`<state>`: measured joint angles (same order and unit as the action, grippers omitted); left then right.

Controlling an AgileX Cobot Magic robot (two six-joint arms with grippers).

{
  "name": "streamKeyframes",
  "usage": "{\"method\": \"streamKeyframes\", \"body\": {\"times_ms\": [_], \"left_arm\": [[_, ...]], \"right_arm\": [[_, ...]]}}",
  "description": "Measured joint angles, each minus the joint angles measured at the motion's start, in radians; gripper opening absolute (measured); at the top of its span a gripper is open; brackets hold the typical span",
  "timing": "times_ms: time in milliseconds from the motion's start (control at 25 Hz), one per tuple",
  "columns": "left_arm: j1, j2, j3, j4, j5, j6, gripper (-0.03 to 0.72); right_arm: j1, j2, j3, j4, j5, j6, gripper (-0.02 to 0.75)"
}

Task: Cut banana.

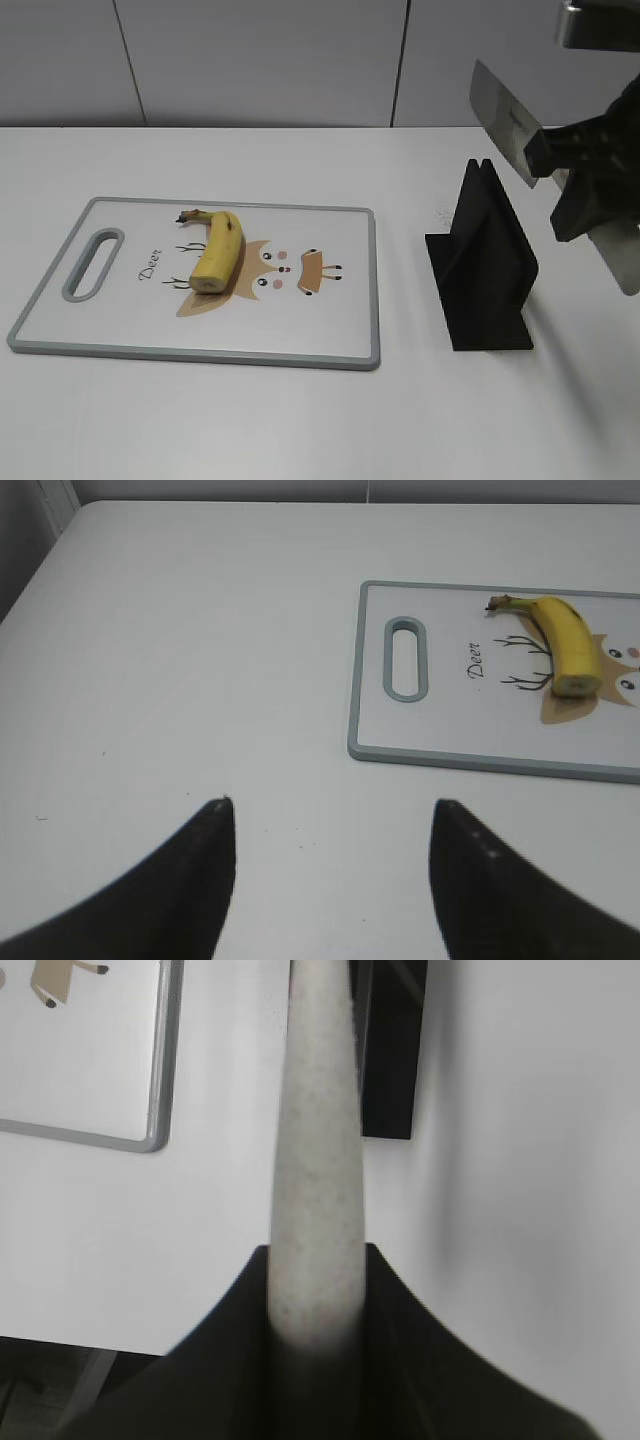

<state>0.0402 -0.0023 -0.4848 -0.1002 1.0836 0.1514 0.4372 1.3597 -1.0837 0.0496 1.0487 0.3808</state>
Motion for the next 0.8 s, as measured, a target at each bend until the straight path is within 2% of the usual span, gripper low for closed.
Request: {"method": "streamKeyframes", "body": {"times_ms": [360, 600, 800], "left_arm": [[0.0, 0.0, 0.0, 0.0, 0.0, 0.0, 0.585], [0.0, 0.0, 0.0, 0.0, 0.0, 0.0, 0.524], [0.0, 0.0, 0.0, -0.003, 0.0, 0.0, 0.511]], "right_arm": [[0.0, -0.015, -0.106, -0.039, 0.06, -0.004, 0.17], [0.0, -0.017, -0.155, -0.05, 0.144, -0.047, 0.17], [0.0, -0.017, -0.157, -0.011, 0.143, -0.093, 0.17]]}}
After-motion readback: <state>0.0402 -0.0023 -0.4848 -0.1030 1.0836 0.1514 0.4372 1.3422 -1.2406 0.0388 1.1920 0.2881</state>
